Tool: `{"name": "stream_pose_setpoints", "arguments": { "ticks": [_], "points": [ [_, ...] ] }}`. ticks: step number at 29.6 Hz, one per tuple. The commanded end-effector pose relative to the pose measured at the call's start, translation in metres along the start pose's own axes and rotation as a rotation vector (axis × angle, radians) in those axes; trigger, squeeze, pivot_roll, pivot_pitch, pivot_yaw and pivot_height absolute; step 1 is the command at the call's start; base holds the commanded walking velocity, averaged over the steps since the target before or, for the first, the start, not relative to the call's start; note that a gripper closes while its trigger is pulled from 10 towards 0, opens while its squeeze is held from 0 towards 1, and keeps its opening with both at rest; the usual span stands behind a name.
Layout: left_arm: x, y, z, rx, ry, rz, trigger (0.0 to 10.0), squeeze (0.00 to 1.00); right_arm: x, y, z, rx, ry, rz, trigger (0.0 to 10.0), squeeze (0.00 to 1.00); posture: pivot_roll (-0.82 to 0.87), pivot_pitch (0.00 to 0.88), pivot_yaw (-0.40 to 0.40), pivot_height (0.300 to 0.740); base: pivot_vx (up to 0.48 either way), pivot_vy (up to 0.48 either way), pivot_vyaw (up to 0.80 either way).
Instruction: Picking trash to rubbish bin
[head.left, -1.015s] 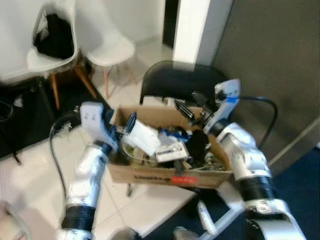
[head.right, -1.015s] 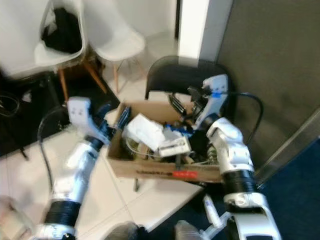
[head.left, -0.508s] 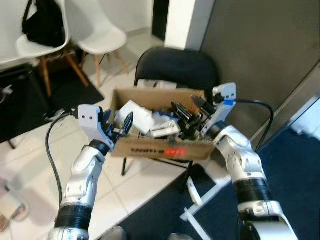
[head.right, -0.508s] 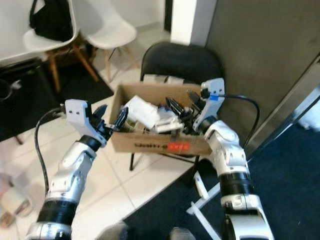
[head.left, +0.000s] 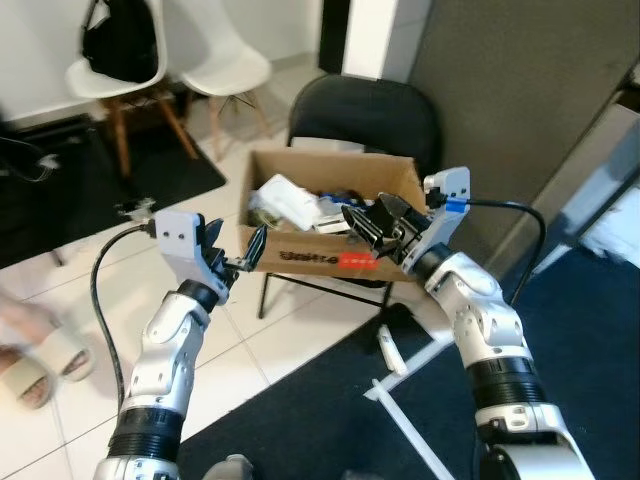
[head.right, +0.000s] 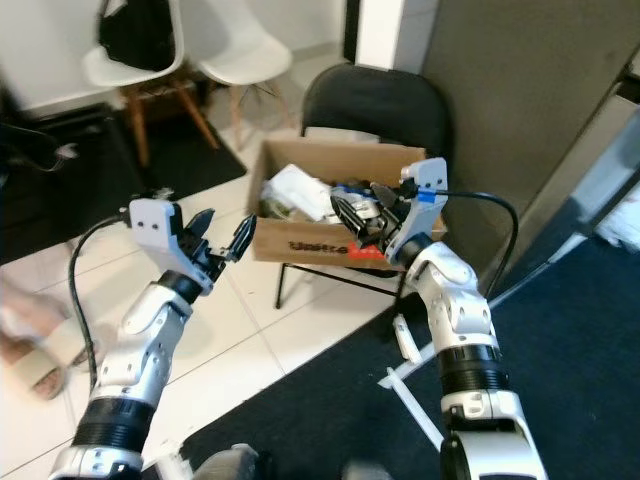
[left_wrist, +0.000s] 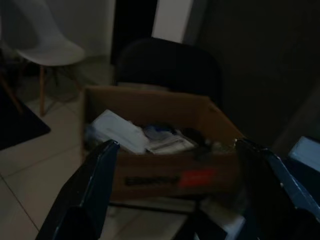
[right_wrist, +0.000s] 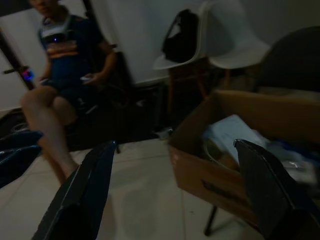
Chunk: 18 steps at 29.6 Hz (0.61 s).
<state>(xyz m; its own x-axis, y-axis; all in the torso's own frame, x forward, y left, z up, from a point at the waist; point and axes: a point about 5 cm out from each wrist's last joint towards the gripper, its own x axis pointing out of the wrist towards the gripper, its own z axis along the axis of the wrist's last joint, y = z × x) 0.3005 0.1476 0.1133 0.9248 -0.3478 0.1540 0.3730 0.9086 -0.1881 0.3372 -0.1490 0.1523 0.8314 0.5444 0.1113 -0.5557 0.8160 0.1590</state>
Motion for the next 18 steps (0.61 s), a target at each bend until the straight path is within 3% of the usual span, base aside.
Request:
{"name": "stream_pose_setpoints", "arguments": {
  "ticks": [1, 3, 18],
  "points": [
    [0.0015, -0.0033, -0.0017, 0.0, 0.008, -0.015, 10.0, 0.0, -0.0015, -0.0016, -0.0003, -0.011, 0.011, -0.005, 10.0, 0.0, -0.05, 0.0, -0.027, 0.74, -0.334, 0.0, 0.0],
    [0.0015, -0.0034, -0.0015, -0.002, 0.006, -0.015, 10.0, 0.0, -0.0015, -0.0016, -0.0002, -0.012, 0.011, -0.004, 10.0, 0.0, -0.05, 0.0, -0.027, 0.74, -0.334, 0.0, 0.0],
    [0.0017, -0.004, -0.0003, -0.023, -0.008, -0.018, 10.0, 0.0, -0.0014, -0.0014, -0.0014, -0.034, 0.025, 0.004, 10.0, 0.0, -0.05, 0.0, -0.027, 0.74, 0.0, 0.0, 0.0]
  ]
}}
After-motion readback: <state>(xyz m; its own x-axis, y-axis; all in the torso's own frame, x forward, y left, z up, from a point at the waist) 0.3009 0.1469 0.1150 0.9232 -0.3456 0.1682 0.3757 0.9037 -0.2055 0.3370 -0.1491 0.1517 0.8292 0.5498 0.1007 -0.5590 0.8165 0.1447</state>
